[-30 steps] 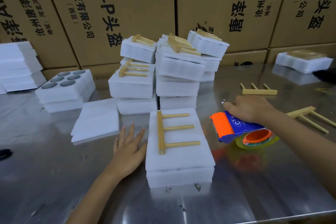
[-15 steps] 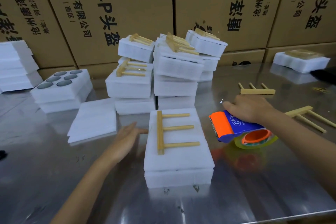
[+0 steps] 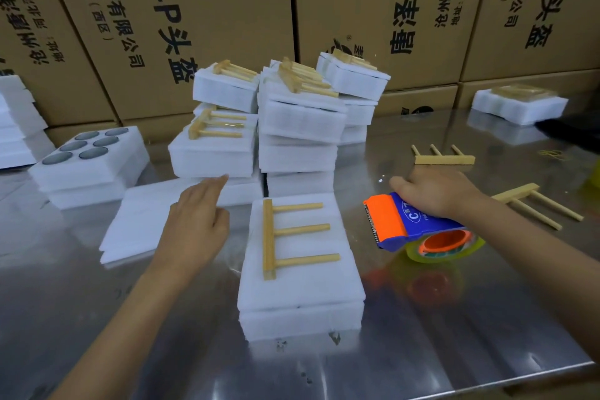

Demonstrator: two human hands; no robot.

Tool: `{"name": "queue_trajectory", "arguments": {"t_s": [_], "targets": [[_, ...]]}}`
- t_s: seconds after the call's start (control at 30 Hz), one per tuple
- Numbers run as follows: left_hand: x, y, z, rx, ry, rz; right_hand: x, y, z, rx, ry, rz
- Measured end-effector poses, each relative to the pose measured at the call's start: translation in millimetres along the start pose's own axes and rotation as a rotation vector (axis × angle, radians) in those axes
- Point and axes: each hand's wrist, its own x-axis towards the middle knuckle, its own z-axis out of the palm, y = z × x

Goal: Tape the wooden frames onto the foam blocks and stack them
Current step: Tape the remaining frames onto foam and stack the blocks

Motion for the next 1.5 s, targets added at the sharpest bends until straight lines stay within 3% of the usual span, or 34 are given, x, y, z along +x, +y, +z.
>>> {"name": "queue_trajectory", "arguments": {"t_s": [0.07, 0.13, 0.27, 0.37, 0.43, 0.6, 1.07, 1.5], "targets": [[4, 23, -3, -0.078, 0.088, 0.114, 0, -1, 0, -0.005, -0.01, 0.007], [13, 53, 0, -0.166, 0.052, 0.205, 1, -2, -1, -0.007, -0.026, 0.017], [27, 114, 32, -0.32, -0.28, 0.284, 1, -2, -1, -0.009, -0.016, 0.024], [28, 136, 64, -0.387, -0.493, 0.195, 0, -1, -2, -0.018, -0.026, 0.033], [27, 136, 77, -0.302, -0.478, 0.17, 1, -1, -4, -0.041, -0.043, 0.01], [23, 134, 87, -0.069, -0.406, 0.309, 2, 3, -8, -0.081, -0.111, -0.055], [22, 133, 86, -0.039, -0.371, 0.351, 10, 12, -9, -0.069, -0.196, -0.027], [21, 134, 85, -0.038, -0.373, 0.353, 9, 54, -11, -0.052, -0.151, 0.095]]}}
